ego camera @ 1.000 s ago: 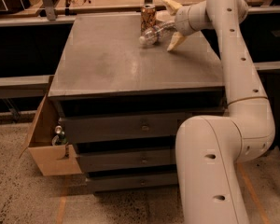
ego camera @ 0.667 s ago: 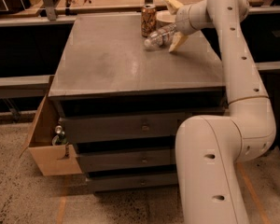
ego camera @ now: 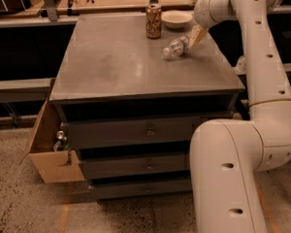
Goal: Move water bottle near paper bowl
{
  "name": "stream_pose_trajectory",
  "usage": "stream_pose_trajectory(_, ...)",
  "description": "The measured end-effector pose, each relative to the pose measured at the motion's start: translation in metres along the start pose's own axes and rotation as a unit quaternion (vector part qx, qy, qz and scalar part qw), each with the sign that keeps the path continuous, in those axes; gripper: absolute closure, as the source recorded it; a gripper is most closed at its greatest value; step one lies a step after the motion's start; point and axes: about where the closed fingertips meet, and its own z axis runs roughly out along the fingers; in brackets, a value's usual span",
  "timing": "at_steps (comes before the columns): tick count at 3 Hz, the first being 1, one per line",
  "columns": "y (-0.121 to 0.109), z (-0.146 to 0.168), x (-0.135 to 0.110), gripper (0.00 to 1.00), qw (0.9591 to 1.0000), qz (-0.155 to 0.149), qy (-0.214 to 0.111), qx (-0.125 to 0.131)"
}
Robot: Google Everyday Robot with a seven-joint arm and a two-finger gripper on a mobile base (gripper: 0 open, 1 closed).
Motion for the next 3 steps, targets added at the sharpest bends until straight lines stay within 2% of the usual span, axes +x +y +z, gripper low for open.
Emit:
stream_pose_trajectory(1,-0.011,-0.014,0.002,0.00,0.9999,-0.013,0.008,0.007)
stream_pose_trajectory(3,-0.009,-0.026,0.006,0.00,0.9998,-0.014,0.012,0.002)
